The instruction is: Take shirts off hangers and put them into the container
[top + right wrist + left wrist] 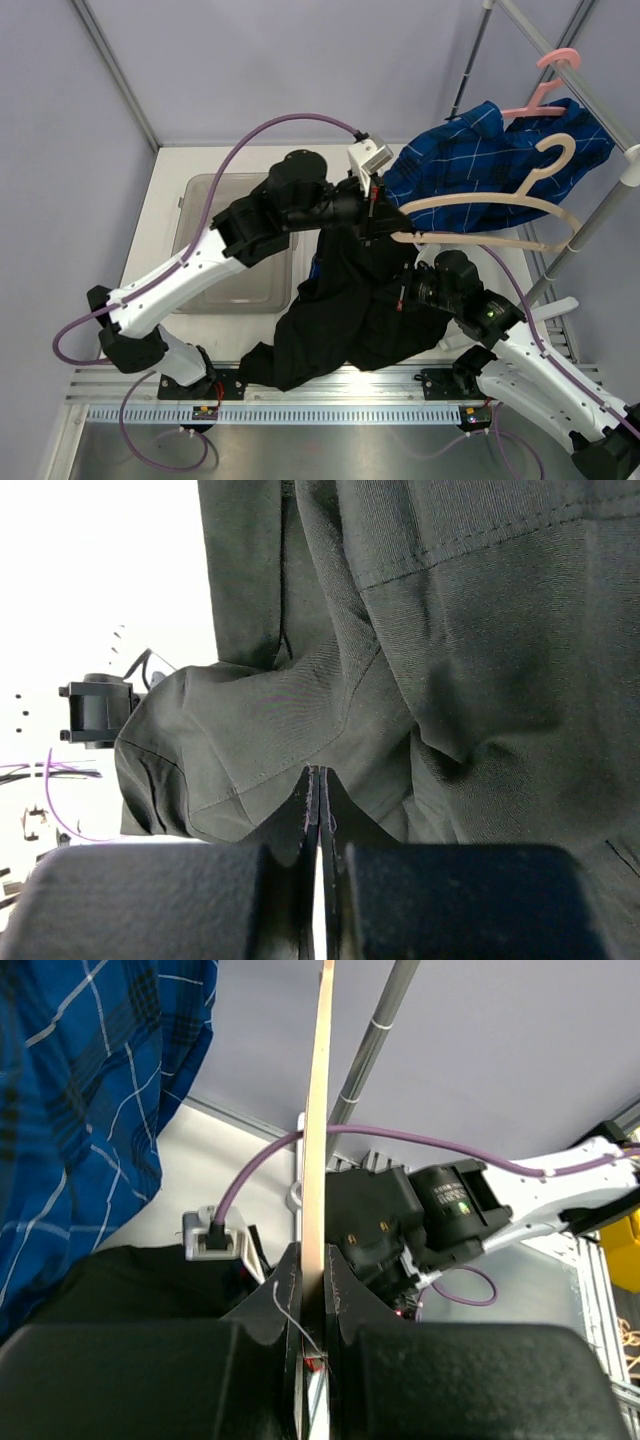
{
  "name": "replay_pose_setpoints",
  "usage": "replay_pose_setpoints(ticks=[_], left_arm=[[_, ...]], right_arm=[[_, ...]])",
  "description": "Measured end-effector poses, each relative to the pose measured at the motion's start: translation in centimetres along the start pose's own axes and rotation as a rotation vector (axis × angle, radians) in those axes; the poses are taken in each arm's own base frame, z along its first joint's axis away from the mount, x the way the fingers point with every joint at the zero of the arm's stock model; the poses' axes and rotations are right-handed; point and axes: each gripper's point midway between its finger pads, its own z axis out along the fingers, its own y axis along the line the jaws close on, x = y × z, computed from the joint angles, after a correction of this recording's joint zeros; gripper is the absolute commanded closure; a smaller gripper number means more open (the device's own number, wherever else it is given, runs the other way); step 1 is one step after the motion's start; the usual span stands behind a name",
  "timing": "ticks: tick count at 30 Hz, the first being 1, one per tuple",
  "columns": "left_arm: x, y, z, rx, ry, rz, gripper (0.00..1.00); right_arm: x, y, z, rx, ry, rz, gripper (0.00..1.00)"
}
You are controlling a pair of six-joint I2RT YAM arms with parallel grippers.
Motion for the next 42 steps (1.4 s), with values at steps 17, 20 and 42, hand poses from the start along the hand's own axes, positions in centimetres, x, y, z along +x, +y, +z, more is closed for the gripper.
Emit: replay_pose_setpoints(ticks=[17, 20, 42], left_arm=[[-0.8, 3.2, 11.0, 0.006, 0.065, 0.045, 1.00], [-1.6, 2.9, 11.9, 0.034, 0.040, 0.054, 1.00], [-5.6, 3.8, 14.6, 0.103, -0.145, 0.070, 1.00]], right_arm=[[-0.1, 0.4, -0.1, -0.012, -0.021, -0.017, 1.00], [0.2, 0.5, 0.0, -0.018, -0.017, -0.022, 1.00], [1.5, 1.1, 0.9, -0.021, 0.021, -0.058, 1.00]])
